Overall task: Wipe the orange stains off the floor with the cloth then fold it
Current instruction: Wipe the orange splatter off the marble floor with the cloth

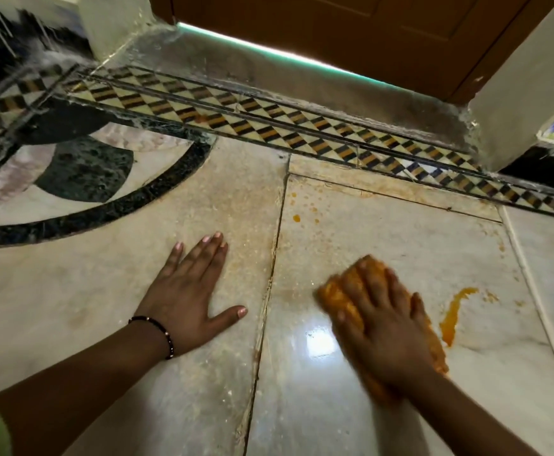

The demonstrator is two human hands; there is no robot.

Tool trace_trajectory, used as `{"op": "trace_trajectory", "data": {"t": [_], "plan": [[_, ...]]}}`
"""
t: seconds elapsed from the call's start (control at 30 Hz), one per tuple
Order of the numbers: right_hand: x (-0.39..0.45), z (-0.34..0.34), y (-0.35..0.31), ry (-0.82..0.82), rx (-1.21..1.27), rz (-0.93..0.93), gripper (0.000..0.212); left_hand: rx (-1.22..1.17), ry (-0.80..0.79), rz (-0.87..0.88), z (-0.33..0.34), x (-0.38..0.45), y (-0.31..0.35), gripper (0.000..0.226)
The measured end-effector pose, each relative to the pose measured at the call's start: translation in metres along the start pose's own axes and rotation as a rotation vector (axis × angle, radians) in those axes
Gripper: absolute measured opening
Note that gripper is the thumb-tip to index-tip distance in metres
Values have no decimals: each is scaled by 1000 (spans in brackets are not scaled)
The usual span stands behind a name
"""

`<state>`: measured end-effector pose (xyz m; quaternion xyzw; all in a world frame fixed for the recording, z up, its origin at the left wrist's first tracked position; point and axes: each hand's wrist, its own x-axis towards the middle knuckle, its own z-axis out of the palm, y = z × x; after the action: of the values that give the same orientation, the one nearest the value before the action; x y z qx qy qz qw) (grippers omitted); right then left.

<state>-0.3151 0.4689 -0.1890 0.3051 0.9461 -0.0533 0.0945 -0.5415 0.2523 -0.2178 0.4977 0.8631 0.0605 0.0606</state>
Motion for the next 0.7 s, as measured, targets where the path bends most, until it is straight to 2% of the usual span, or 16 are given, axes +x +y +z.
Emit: {"op": "trace_trajectory", "data": {"t": [0.07, 0.13, 0.2, 0.27, 0.33, 0.37, 0.47, 0.53, 0.63, 0.7], "plan": [[52, -9, -9, 19, 80, 123, 64, 0, 2, -2, 0, 0, -1, 96], [95, -14, -41, 29, 151, 149, 63, 12, 7, -1, 0, 1, -2, 97], [107, -13, -75, 57, 114, 32, 61, 10, -2, -11, 0, 1, -3, 97], [85, -8, -90, 65, 77, -142, 59, 6, 5, -3, 1, 1, -3, 97], [45, -4, -79, 39, 81, -281, 57, -6, 17, 9, -2, 2, -4, 98], [26, -2, -65, 19, 83, -292, 57, -25, 31, -1, -6, 6, -3, 99], [16, -5, -17, 6, 21, -165, 62, -103, 118, -67, -18, 30, -2, 100], [45, -11, -1, 23, 28, -53, 65, -87, 97, -97, -17, 42, -3, 109], [122, -23, -9, 86, 162, 118, 65, -10, 20, -85, -4, 45, -7, 112], [168, -28, -32, 82, 186, 156, 63, 7, 12, -66, -3, 45, -8, 111]]}}
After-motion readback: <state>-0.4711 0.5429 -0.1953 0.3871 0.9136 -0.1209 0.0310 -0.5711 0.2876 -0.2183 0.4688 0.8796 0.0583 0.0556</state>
